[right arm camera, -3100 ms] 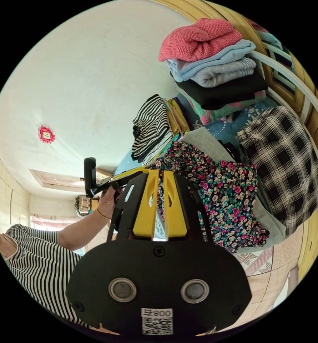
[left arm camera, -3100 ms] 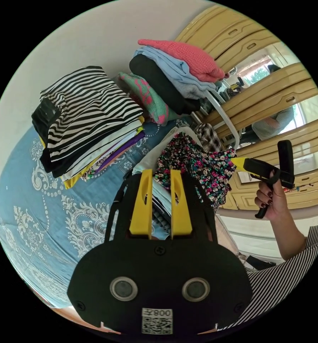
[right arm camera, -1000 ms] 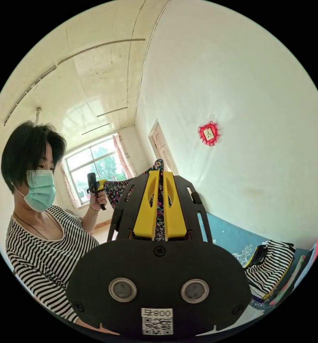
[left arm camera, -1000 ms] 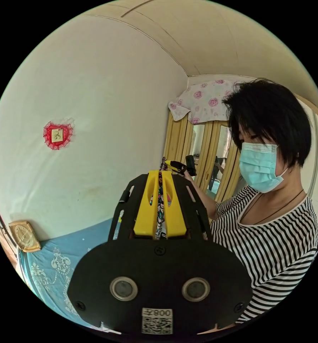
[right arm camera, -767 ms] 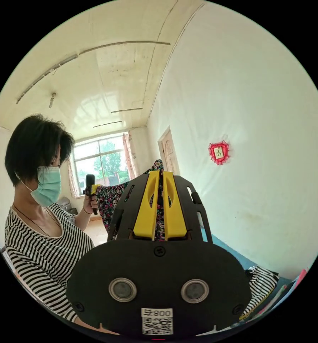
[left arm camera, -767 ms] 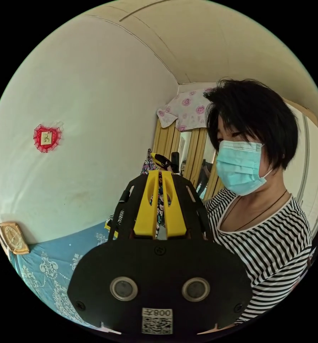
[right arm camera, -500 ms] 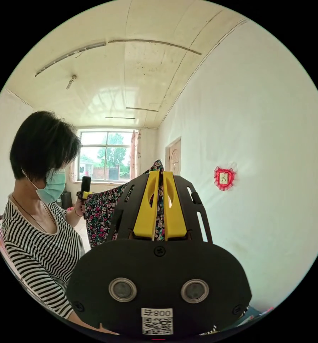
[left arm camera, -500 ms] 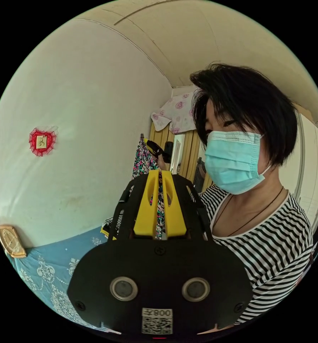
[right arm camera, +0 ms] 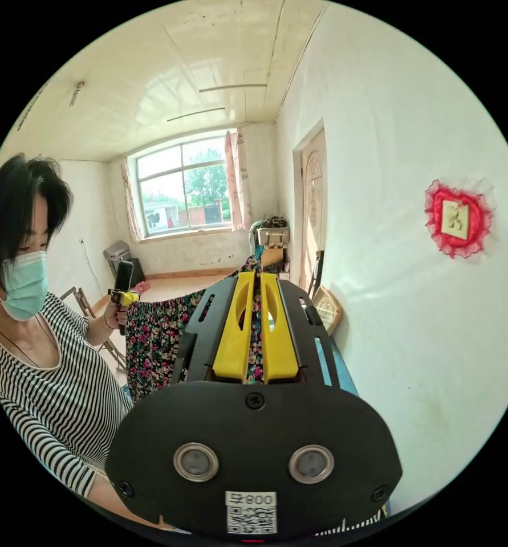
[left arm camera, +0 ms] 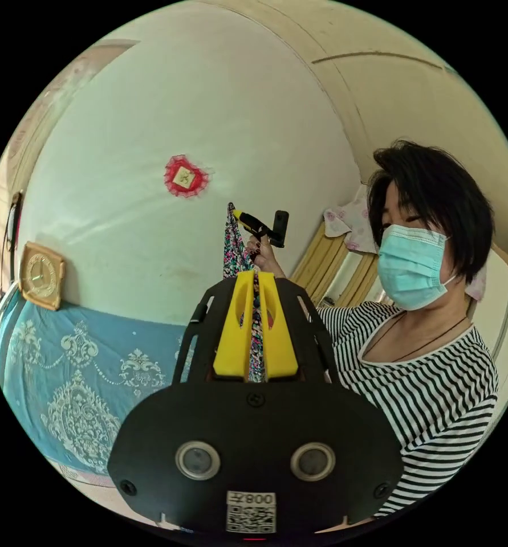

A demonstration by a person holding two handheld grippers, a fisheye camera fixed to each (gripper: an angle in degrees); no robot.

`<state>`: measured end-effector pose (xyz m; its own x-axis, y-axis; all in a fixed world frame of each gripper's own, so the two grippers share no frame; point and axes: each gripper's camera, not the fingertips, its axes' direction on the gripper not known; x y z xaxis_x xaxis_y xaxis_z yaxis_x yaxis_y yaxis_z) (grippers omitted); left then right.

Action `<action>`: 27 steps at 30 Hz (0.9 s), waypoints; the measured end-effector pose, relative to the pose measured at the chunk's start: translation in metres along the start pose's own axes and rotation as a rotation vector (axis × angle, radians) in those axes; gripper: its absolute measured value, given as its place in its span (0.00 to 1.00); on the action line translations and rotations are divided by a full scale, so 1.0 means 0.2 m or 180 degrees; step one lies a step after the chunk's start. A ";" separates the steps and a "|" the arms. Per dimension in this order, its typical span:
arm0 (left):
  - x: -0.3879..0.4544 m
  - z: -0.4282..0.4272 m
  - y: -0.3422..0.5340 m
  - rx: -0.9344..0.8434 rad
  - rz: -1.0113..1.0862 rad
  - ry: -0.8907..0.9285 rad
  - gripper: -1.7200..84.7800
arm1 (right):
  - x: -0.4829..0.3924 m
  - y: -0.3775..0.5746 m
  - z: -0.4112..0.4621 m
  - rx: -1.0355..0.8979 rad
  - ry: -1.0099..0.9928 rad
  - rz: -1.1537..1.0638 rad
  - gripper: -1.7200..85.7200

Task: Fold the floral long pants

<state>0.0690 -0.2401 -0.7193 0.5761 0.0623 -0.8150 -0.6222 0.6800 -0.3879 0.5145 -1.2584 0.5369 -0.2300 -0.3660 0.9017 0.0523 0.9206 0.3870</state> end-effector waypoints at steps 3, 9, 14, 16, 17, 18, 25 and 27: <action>-0.58 -0.19 0.08 -0.0021 -0.0595 -0.0233 0.03 | 0.22 0.15 0.60 -0.0418 -0.0258 0.0118 0.04; -1.79 -0.52 0.39 -0.0425 -0.1782 -0.1298 0.03 | 0.69 0.71 1.85 -0.1332 -0.0818 0.0951 0.06; -2.53 -0.69 0.74 -0.0926 -0.2992 -0.2225 0.03 | 0.98 1.52 2.30 -0.2135 -0.0708 0.2049 0.08; -2.72 -0.71 0.83 -0.0953 -0.3218 -0.2251 0.03 | 1.04 1.79 2.21 -0.2117 -0.0820 0.2303 0.08; -2.83 -0.72 0.88 -0.0980 -0.3398 -0.2289 0.03 | 1.07 1.96 2.10 -0.2082 -0.0844 0.2467 0.08; -2.94 -0.71 0.93 -0.0998 -0.3520 -0.2204 0.02 | 1.08 2.05 2.04 -0.2073 -0.0841 0.2560 0.08; -3.47 -0.42 1.09 -0.1869 -0.3766 -0.1929 0.02 | 0.97 3.12 0.96 -0.1910 -0.0429 0.3889 0.06; -3.61 -0.27 1.14 -0.2180 -0.3780 -0.1736 0.03 | 0.88 3.35 0.68 -0.1830 -0.0275 0.4228 0.06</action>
<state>-0.5179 -0.1694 -0.2422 0.9433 0.0945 0.3181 0.3127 0.0676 -0.9474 0.3775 -0.6877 0.9283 0.2422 0.7261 0.6436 0.6401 0.3789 -0.6684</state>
